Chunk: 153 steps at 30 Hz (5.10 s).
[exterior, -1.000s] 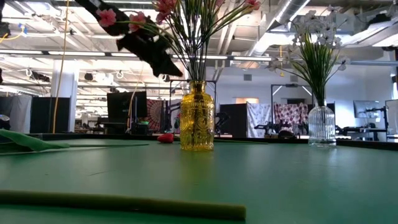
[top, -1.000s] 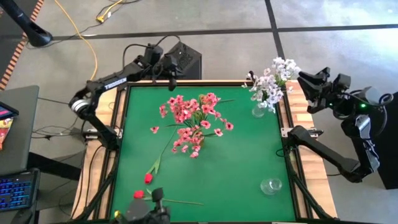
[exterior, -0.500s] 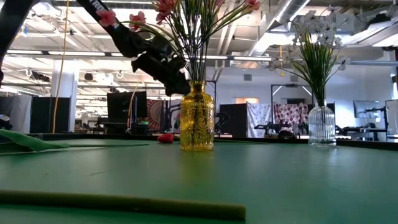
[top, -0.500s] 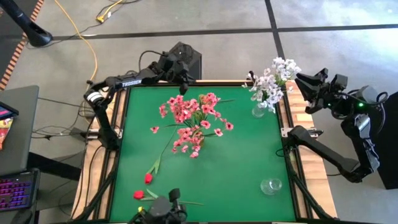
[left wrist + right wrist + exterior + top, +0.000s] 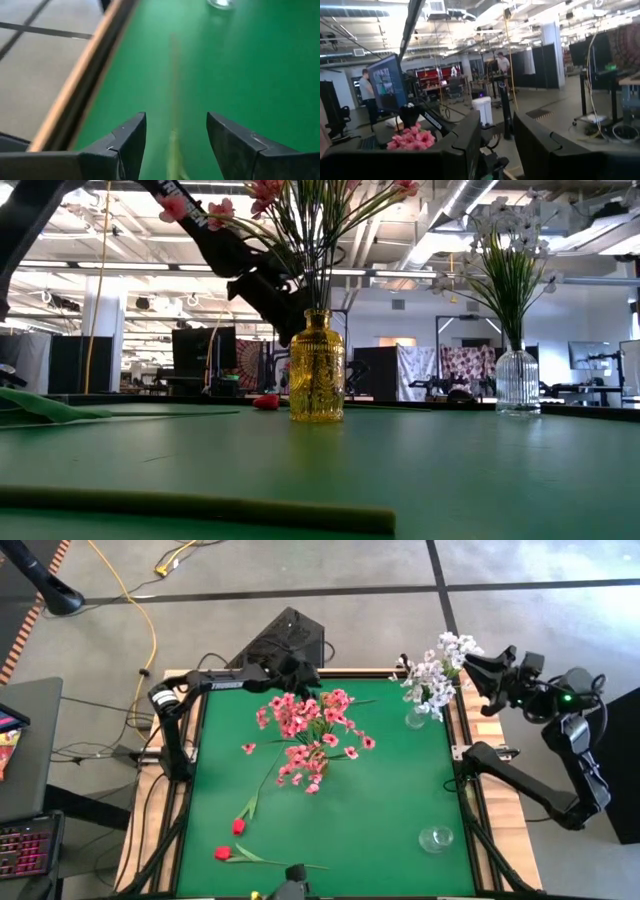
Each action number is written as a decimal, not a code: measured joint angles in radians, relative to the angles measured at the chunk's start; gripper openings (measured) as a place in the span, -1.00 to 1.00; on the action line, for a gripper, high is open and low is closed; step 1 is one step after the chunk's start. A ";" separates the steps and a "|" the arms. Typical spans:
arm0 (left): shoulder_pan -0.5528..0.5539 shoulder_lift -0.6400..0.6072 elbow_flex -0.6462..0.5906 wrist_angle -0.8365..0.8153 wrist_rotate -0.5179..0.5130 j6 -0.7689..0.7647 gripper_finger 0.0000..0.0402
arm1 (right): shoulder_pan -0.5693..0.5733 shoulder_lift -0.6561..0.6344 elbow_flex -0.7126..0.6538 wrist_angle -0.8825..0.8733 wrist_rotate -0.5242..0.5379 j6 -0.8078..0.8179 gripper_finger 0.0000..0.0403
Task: Sort flowers into vase by color
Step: Put the red flower into the bottom transparent vase
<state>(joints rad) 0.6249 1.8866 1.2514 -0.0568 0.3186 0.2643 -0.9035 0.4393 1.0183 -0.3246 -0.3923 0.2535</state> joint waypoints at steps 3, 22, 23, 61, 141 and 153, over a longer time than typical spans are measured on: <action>-0.025 0.003 0.000 -0.041 0.002 0.028 -0.01 | 0.000 0.015 0.000 -0.024 -0.002 0.000 -0.29; -0.038 0.097 0.000 -0.140 -0.170 0.130 -0.02 | 0.129 0.040 0.000 -0.076 -0.055 0.010 -0.29; -0.038 0.105 0.001 -0.149 -0.158 0.128 -0.02 | 0.138 0.040 0.000 -0.085 -0.055 0.010 -0.29; -0.030 0.144 0.562 -0.791 -0.282 0.227 -0.99 | 0.217 0.040 -0.001 0.081 -0.054 -0.074 -0.29; -0.101 -0.140 1.057 -1.231 -0.192 -0.632 -1.00 | 0.472 0.974 0.163 0.822 0.551 -1.859 -0.29; -0.129 -0.089 1.055 -1.219 -0.199 -0.602 -1.00 | 0.430 0.974 0.163 0.753 0.551 -1.859 -0.29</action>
<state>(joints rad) 0.4961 1.7976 2.3068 -1.2756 0.1200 -0.3374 -0.4734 1.4128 1.1809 0.4287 0.1585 -1.6058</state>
